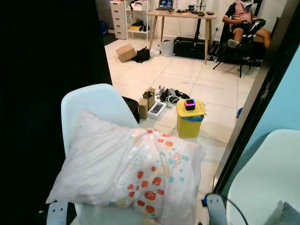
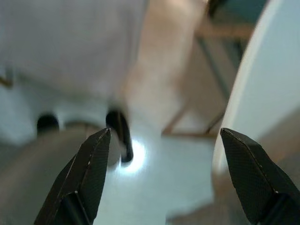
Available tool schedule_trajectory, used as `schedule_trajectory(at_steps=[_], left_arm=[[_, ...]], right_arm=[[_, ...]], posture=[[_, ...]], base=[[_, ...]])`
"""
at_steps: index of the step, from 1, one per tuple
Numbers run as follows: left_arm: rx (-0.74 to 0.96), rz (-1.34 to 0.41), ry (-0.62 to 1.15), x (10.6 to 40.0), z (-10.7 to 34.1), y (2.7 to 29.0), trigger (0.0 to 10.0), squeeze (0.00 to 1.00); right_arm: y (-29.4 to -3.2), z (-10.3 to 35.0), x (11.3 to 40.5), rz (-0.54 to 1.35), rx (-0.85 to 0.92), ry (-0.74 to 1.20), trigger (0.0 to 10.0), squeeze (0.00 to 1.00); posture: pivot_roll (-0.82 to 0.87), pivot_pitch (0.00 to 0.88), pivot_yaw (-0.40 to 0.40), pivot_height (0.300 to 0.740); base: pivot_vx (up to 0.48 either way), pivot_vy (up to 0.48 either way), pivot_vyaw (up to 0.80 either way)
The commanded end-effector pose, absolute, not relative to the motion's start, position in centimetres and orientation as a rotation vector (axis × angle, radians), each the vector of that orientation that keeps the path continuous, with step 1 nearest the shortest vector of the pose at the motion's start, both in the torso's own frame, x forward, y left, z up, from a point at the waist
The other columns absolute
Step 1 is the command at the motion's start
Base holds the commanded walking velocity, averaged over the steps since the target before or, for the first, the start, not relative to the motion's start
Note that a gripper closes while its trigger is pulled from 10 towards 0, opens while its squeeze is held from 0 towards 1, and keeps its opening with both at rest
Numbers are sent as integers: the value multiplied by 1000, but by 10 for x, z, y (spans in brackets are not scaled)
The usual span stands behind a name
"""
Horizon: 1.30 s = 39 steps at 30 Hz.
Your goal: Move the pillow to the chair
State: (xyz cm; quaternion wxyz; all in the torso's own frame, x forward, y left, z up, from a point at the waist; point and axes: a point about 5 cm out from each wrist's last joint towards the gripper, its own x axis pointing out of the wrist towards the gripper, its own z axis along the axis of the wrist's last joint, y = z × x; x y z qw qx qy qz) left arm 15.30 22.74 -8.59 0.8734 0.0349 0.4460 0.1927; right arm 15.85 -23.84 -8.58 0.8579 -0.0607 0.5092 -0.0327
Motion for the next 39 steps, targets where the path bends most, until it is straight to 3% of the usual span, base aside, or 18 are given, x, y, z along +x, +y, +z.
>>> schedule_trajectory(at_steps=[1, 8, 17, 39], left_arm=[[94, 400, 1000, 137, -92, 235, 10000, 0], [114, 387, 1042, 125, -96, 236, 10000, 0], [95, 381, 1025, 132, -95, 232, 10000, 0], [98, 356, 1016, 137, -94, 232, 10000, 0]], right_arm=[[-237, -89, 151, -69, -118, 1105, 10000, 0], [-236, -84, 166, -27, -92, 1086, 10000, 0], [-232, -77, 183, -52, -117, 1059, 10000, 0], [-233, -79, 179, -1, -155, 1077, 10000, 0]], posture=[[-182, 0, -6, 740], [-189, 0, -3, 740], [-189, 0, -13, 740], [-196, 0, -10, 740]], base=[[-352, 0, 0], [-352, 0, 0], [-337, 0, 461], [-331, 0, 70]])
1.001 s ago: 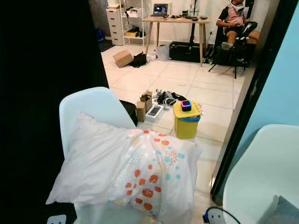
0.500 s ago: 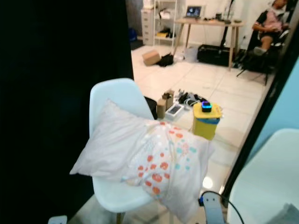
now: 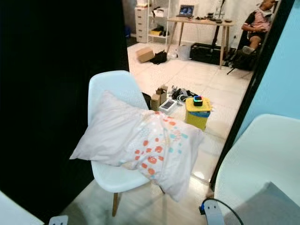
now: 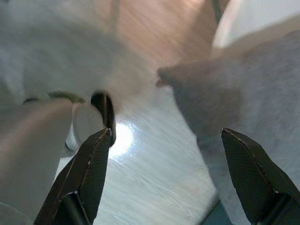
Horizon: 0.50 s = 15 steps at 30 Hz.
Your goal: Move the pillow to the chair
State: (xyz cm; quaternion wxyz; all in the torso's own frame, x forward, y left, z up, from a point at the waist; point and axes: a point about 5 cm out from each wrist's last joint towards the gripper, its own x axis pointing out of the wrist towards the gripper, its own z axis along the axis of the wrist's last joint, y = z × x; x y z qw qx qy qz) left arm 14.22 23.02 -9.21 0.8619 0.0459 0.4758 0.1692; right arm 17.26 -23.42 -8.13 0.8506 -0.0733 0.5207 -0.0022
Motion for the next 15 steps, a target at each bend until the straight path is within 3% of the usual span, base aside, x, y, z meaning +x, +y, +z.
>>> schedule_trajectory(at_steps=[1, 2, 15], left_arm=[[96, 357, 1014, 138, -94, 232, 10000, 0], [96, 357, 1014, 138, -93, 232, 10000, 0], [87, 352, 1022, 135, -95, 229, 10000, 0]], right_arm=[[-233, -79, 179, -7, -157, 1076, 10000, 0], [-234, -79, 178, -9, -173, 1080, 10000, 0], [-234, -83, 170, -46, -159, 1110, 10000, 0]], posture=[[-196, 0, -10, 740], [-195, 0, -10, 740], [-195, 0, -12, 740]], base=[[-330, 0, 769], [-330, 0, 788], [-331, 0, -48]])
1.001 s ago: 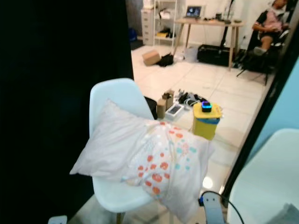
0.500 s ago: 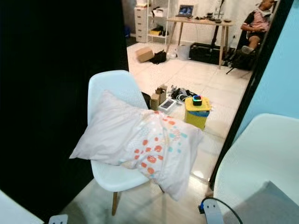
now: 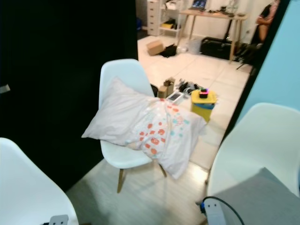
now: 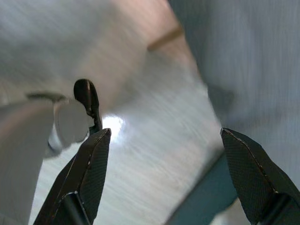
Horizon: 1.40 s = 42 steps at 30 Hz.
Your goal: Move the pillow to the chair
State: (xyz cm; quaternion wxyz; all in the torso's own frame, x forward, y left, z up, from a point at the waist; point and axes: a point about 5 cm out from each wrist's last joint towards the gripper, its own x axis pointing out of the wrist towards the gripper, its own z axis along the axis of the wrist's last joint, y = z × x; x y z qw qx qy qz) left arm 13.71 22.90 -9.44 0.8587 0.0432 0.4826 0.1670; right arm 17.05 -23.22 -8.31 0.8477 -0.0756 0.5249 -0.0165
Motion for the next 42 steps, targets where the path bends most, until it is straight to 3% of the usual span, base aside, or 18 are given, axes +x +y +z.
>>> schedule_trajectory(at_steps=[1, 24, 30, 35, 39, 42], left_arm=[[87, 352, 1022, 135, -95, 229, 10000, 0], [80, 346, 1026, 134, -96, 228, 10000, 0], [81, 340, 1021, 136, -95, 228, 10000, 0], [75, 338, 1009, 140, -94, 228, 10000, 0], [62, 329, 979, 150, -91, 225, 10000, 0], [59, 323, 973, 152, -90, 224, 10000, 0]], right_arm=[[-234, -83, 169, -43, -161, 1115, 10000, 0], [-233, -83, 170, -52, -164, 1115, 10000, 0], [-236, -74, 187, -140, -78, 1028, 10000, 0], [-248, -72, 185, -217, 7, 970, 10000, 0], [-260, -46, 222, -320, 168, 794, 10000, 0], [-263, -39, 232, -344, 201, 754, 10000, 0]], posture=[[-195, 0, -12, 740], [-199, 0, -9, 740], [-203, 0, -6, 740], [-207, 0, -4, 740], [-207, 0, -3, 740], [-212, 0, -1, 740]], base=[[-330, 0, -775], [-331, 0, -767], [-333, 0, -763], [-329, 0, -765], [-287, 0, -763], [-259, 0, -763]])
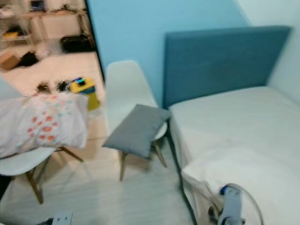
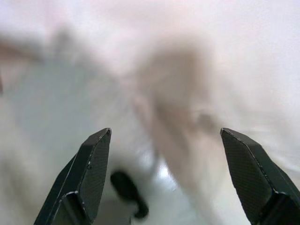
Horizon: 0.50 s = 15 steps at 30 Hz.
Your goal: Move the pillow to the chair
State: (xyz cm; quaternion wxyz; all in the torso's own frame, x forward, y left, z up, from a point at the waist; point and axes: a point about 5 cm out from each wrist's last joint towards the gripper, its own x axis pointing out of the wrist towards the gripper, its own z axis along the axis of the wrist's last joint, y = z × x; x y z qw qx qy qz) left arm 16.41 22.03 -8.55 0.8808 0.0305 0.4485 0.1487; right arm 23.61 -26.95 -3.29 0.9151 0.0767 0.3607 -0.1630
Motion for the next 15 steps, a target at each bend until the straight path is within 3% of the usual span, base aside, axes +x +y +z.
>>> schedule_trajectory(at_steps=[1, 7, 15], left_arm=[[59, 321, 971, 153, -90, 223, 10000, 0], [80, 300, 975, 153, -90, 223, 10000, 0], [99, 287, 971, 152, -90, 224, 10000, 0]], right_arm=[[-265, -36, 235, -353, 208, 740, 10000, 0], [-268, -29, 243, -392, 229, 710, 10000, 0], [-268, -40, 228, -426, 216, 762, 10000, 0]], posture=[[-212, 0, -1, 740], [-213, 0, -5, 740], [-217, 0, 4, 740]], base=[[0, 0, -763], [0, 0, -760], [0, 0, -757]])
